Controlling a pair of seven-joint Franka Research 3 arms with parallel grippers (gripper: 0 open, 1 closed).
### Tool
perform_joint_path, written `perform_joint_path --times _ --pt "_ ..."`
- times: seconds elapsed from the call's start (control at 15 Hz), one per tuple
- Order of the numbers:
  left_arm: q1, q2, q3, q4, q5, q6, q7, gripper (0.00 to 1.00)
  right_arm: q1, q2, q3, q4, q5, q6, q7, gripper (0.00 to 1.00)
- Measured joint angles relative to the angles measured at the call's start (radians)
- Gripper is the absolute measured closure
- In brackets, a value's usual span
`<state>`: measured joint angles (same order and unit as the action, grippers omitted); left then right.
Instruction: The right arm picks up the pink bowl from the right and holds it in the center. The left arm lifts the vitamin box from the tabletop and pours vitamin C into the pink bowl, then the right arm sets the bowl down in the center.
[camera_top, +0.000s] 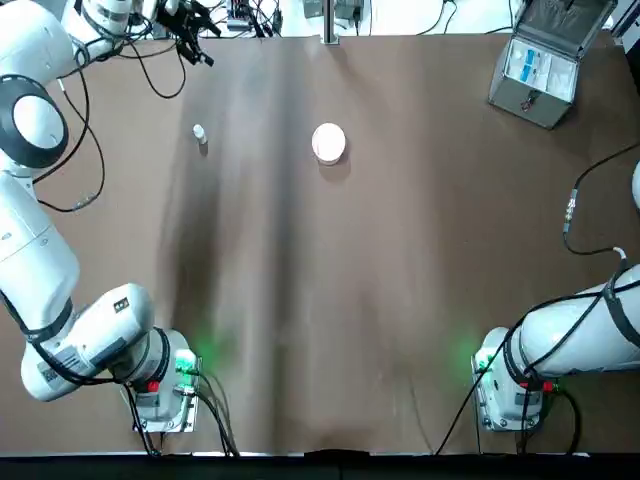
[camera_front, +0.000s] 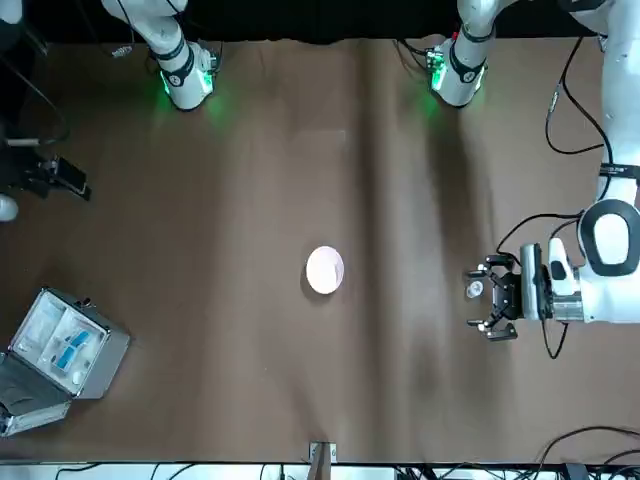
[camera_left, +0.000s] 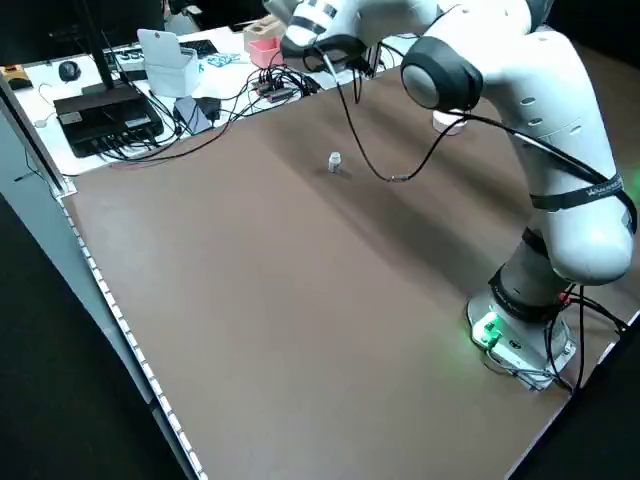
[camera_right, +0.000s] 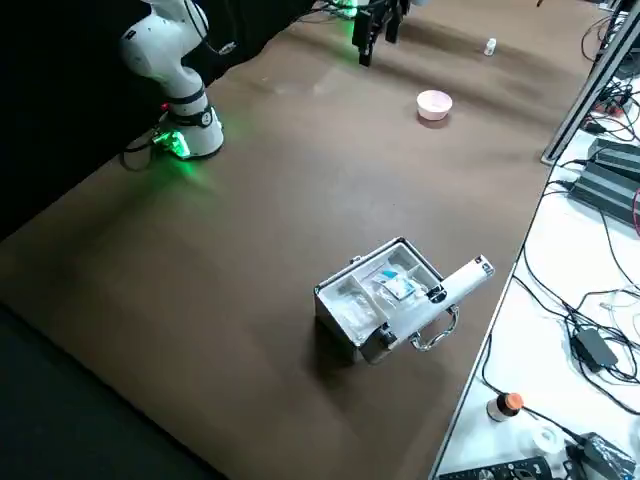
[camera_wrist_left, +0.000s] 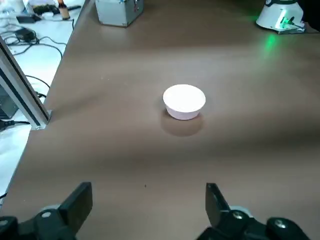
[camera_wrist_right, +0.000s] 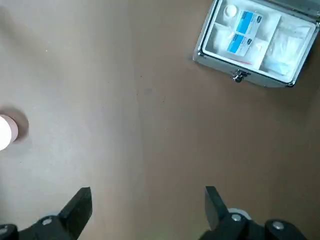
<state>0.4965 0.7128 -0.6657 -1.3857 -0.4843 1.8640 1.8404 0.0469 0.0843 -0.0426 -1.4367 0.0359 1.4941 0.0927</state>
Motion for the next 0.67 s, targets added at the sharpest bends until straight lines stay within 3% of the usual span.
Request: perform_joint_path --times 0.67 --pt "-0.110 -0.091 0.025 0.007 0.082 0.042 -0.436 0.00 -0.023 -0.031 0.022 0.002 0.000 0.011 0.007 0.01"
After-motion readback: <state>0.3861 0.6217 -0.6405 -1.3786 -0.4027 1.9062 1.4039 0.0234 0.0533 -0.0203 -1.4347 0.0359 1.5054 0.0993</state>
